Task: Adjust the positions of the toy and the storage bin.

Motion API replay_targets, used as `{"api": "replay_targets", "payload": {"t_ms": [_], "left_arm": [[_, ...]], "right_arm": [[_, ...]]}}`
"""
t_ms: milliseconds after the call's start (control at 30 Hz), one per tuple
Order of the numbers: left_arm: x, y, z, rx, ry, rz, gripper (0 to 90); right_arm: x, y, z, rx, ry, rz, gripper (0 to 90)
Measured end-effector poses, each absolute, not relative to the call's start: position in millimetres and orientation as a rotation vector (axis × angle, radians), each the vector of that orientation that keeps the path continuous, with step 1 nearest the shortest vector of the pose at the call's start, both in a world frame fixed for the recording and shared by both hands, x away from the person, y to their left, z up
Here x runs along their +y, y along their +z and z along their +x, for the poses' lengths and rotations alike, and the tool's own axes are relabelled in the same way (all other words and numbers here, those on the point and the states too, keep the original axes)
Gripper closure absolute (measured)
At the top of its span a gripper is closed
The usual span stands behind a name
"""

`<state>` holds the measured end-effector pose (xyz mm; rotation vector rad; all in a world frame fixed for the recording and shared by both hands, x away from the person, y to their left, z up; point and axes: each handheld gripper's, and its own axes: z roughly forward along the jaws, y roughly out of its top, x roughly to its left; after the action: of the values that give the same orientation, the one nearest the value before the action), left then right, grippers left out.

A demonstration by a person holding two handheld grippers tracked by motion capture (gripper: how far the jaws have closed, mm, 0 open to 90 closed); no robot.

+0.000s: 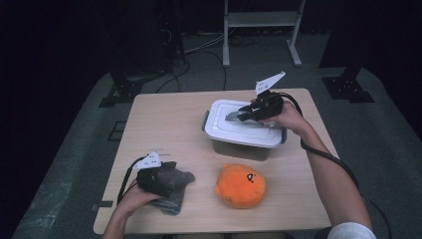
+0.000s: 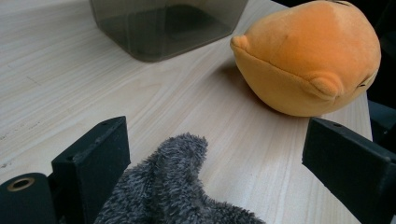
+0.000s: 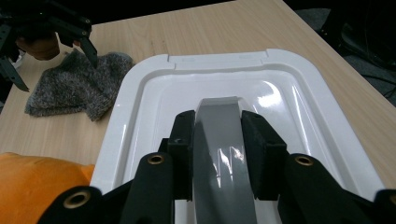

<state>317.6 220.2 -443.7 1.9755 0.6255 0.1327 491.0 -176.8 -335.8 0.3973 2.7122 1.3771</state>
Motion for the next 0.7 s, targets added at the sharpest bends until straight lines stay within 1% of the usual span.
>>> {"api": "replay_targets", "payload": {"t_ms": [100, 700], "left_arm": [[221, -443, 317, 0.633, 0.136, 1.976, 4.9], [220, -443, 315, 0.629, 0.135, 1.98, 4.8]], "right_arm": [[-173, -336, 491, 2.721, 1.384, 0.38, 65.4], [-152, -335, 484, 2.783, 1.4, 0.265, 65.4]]}}
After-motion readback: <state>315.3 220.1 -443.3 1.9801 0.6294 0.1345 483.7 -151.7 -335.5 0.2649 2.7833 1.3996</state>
